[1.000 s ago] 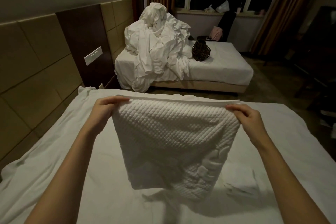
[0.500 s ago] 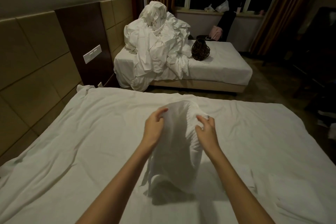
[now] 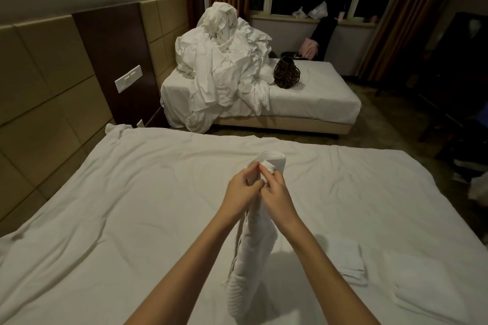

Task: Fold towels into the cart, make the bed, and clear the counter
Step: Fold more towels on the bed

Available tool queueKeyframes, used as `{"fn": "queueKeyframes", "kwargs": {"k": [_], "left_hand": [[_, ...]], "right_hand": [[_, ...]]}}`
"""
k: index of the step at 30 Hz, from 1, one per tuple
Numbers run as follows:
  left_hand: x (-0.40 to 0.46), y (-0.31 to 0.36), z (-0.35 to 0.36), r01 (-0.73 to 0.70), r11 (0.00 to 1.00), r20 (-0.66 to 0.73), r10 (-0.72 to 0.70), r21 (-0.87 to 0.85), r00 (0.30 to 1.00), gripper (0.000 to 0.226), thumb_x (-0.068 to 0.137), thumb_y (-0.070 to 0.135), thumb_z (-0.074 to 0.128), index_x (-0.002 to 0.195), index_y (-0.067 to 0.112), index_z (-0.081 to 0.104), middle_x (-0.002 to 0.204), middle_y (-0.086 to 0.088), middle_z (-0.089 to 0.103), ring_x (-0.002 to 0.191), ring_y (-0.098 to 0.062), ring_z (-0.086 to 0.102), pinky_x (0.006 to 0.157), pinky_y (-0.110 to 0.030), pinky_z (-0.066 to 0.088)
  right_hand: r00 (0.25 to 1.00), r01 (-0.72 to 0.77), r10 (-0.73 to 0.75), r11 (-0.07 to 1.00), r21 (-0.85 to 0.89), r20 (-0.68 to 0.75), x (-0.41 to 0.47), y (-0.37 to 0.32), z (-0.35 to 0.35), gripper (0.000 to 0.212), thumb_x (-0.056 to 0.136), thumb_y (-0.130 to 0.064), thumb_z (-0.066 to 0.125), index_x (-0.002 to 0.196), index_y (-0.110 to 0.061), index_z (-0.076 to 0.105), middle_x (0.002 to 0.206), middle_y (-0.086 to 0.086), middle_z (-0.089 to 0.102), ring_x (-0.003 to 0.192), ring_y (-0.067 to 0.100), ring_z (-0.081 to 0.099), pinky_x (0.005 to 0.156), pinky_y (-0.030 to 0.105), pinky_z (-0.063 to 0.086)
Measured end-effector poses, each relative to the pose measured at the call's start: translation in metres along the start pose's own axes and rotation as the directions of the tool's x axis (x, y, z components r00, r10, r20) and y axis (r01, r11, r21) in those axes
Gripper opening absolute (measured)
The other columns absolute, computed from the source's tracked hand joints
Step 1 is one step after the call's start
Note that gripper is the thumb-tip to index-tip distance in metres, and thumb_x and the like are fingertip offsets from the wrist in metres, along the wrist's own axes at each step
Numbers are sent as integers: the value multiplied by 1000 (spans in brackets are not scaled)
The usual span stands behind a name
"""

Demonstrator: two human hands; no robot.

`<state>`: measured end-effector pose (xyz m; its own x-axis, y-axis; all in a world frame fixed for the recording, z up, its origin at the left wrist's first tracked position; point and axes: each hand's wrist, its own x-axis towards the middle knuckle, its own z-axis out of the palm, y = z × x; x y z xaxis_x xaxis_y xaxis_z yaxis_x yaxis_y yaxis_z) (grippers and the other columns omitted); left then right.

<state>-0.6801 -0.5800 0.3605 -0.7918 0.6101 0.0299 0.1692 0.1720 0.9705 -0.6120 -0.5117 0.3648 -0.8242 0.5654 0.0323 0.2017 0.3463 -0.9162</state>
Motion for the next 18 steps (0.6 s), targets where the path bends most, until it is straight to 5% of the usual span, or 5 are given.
{"fn": "queueKeyframes", "kwargs": {"k": [8, 13, 16, 18], "left_hand": [[-2, -1, -2, -162, 978, -94, 175, 134, 980, 37, 85, 26, 69, 122, 23, 65, 105, 7, 70, 91, -3, 65, 77, -12, 51], [-1, -8, -11, -118, 990, -229, 134, 83, 964, 19, 94, 14, 54, 104, 12, 70, 96, 0, 70, 88, -10, 64, 72, -12, 50], [1, -1, -29, -150, 989, -288, 143, 1, 947, 18, 93, 3, 47, 91, 5, 66, 83, -3, 64, 74, -5, 57, 63, -9, 44], [3, 8, -43, -191, 981, -274, 177, -23, 945, 20, 94, 0, 44, 90, 4, 64, 80, -2, 62, 68, 4, 54, 62, -8, 42]], "right_hand": [[990, 55, -73, 988, 141, 122, -14, 6, -17, 60, 101, -12, 39, 140, -46, 9, 127, -21, 38, 118, 0, 41, 92, 14, 39], [989, 63, -80, 988, 139, 120, -8, 14, -30, 60, 97, -4, 47, 142, -38, 26, 104, -36, 59, 99, -11, 57, 92, 16, 45], [992, 101, -92, 988, 113, -86, 4, 11, -48, 48, 90, -3, 60, 127, -30, 46, 112, -15, 60, 106, 5, 58, 93, 26, 51], [992, 52, -44, 996, 73, -115, 16, 13, -59, 65, 82, -11, 72, 135, -30, 38, 136, -2, 45, 121, 12, 47, 97, 25, 46]]}}
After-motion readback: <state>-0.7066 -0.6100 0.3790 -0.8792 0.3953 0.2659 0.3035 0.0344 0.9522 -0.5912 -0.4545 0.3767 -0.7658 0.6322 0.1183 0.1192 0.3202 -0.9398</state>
